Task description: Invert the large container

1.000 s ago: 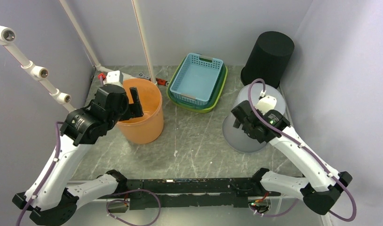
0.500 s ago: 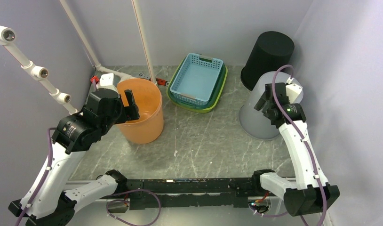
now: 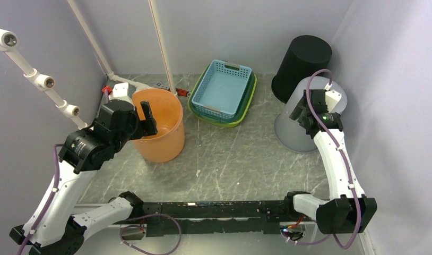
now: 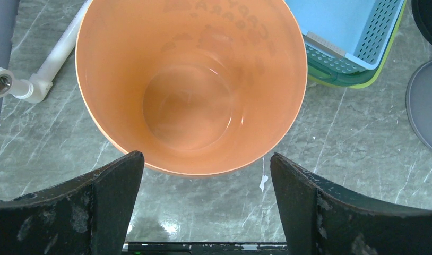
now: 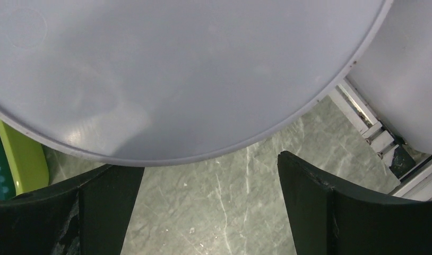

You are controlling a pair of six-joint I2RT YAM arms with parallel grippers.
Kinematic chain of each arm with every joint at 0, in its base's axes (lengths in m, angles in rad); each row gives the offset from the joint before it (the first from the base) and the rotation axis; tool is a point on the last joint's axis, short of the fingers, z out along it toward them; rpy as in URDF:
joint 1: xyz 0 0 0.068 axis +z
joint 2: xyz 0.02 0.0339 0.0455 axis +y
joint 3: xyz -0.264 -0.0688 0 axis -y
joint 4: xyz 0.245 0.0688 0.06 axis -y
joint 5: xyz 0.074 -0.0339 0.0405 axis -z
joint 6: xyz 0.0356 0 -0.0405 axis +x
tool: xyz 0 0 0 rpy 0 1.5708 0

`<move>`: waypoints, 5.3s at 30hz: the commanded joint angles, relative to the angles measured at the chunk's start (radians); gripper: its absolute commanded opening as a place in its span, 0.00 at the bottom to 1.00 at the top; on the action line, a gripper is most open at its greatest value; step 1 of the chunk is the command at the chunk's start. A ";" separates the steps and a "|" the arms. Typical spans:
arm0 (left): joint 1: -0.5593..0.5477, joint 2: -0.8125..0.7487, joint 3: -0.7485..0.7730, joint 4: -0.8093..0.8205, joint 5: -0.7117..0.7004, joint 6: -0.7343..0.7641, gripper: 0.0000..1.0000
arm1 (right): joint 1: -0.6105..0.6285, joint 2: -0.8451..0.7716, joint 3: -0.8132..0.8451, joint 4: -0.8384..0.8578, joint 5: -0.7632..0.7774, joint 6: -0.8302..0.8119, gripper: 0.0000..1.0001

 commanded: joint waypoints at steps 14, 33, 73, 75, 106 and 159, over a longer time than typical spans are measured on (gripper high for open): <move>-0.003 -0.001 0.021 -0.031 0.008 -0.002 0.94 | -0.063 0.039 0.029 0.168 0.075 -0.043 0.99; -0.004 0.037 0.013 -0.029 0.028 0.004 0.94 | -0.116 0.091 0.034 0.249 -0.088 -0.106 1.00; -0.004 0.051 -0.016 -0.011 -0.040 0.004 0.94 | -0.047 -0.255 -0.085 0.211 -0.846 0.106 0.89; -0.004 0.054 -0.018 -0.010 -0.043 0.005 0.94 | 0.058 -0.231 -0.068 0.214 -0.809 0.104 0.89; 0.470 0.150 0.007 -0.007 0.133 0.156 0.95 | 0.726 0.215 0.178 0.228 -0.765 0.078 0.91; 0.524 0.065 -0.186 0.099 0.843 0.268 0.03 | 0.735 0.053 0.117 0.215 -0.698 0.190 0.78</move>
